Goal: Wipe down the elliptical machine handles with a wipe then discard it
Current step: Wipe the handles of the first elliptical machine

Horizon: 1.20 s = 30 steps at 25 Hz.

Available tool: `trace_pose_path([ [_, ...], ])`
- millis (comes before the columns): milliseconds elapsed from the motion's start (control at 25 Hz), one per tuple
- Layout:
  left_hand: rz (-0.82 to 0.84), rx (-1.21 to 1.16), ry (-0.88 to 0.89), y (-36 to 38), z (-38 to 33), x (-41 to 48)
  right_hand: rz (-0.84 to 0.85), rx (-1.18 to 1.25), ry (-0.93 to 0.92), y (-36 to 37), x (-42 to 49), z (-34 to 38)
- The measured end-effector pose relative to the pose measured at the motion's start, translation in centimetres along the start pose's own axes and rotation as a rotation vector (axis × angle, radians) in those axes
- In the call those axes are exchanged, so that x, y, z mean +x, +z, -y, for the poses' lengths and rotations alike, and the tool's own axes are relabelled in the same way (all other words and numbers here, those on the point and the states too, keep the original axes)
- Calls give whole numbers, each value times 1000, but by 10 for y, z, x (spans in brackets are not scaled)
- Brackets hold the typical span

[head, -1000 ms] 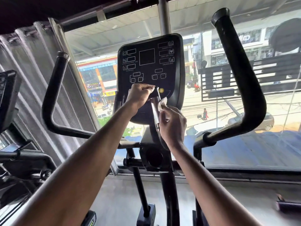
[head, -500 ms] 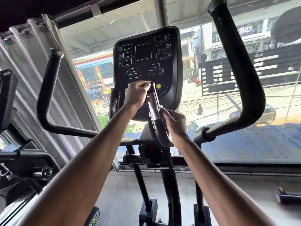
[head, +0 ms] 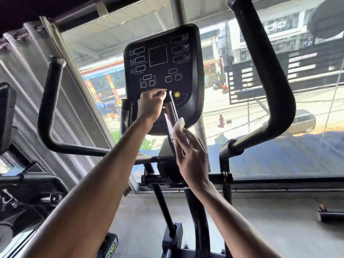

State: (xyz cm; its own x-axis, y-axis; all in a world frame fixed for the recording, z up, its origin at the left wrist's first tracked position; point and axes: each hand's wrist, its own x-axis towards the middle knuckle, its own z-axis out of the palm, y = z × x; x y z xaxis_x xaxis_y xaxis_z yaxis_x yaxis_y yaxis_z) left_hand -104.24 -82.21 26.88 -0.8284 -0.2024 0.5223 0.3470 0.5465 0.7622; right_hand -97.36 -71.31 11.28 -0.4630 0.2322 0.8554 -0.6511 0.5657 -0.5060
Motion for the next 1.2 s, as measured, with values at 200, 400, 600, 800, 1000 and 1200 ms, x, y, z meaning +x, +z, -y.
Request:
trace_pose_path([
  [200, 0, 10, -1, 1, -2, -3, 111, -124, -137, 3, 2, 14],
  [400, 11, -7, -10, 0, 0, -1, 128, -160, -142, 2, 3, 8],
  [600, 37, -43, -30, 0, 5, 2, 102, -181, -41, -3, -19, 6],
  [800, 39, -29, -28, 1, 7, 6, -5, -101, 122, 3, -15, 11],
  [1000, 30, -27, -28, 0, 7, 5, -32, -54, 157, -1, -15, 6],
  [1200, 21, -35, -14, 1, 11, 8, -30, -148, -47, -3, -38, -6],
])
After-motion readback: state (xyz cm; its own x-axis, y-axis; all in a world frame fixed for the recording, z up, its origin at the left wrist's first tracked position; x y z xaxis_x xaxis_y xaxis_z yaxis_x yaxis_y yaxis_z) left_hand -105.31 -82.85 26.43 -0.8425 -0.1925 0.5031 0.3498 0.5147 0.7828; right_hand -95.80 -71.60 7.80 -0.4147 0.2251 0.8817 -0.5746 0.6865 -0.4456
